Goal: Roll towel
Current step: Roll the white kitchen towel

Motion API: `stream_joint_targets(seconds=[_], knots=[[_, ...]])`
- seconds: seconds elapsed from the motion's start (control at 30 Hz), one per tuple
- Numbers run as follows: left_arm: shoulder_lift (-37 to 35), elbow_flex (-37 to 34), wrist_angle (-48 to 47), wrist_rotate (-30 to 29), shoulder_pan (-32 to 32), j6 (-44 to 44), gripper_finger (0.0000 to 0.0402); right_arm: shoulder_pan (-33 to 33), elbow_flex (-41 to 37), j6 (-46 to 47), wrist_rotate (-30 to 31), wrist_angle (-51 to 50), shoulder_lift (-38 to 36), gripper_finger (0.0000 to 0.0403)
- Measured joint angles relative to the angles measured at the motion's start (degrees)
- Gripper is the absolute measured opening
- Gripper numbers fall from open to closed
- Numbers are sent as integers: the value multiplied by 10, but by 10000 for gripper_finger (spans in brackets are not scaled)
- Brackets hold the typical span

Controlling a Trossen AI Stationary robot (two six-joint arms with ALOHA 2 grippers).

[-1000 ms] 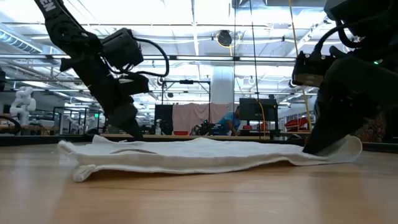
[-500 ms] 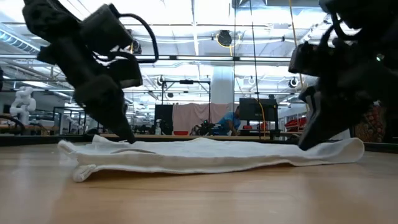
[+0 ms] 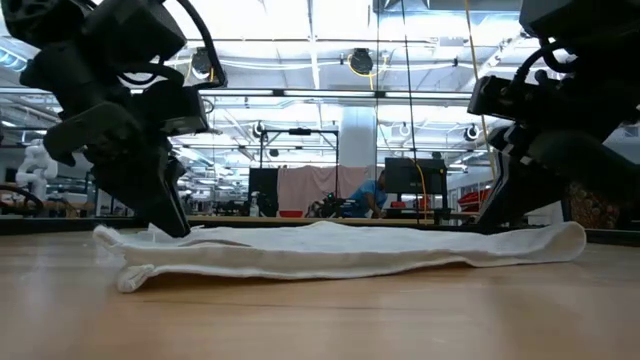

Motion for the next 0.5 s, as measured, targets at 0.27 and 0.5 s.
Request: stream_joint_targets(seconds=[0.27,0.5], knots=[[0,0,26,-20,-3,-1,102,0,0,3,1,1,0,2],[0,1,61,-39,-23,3,102,0,0,5,0,31,0,2]])
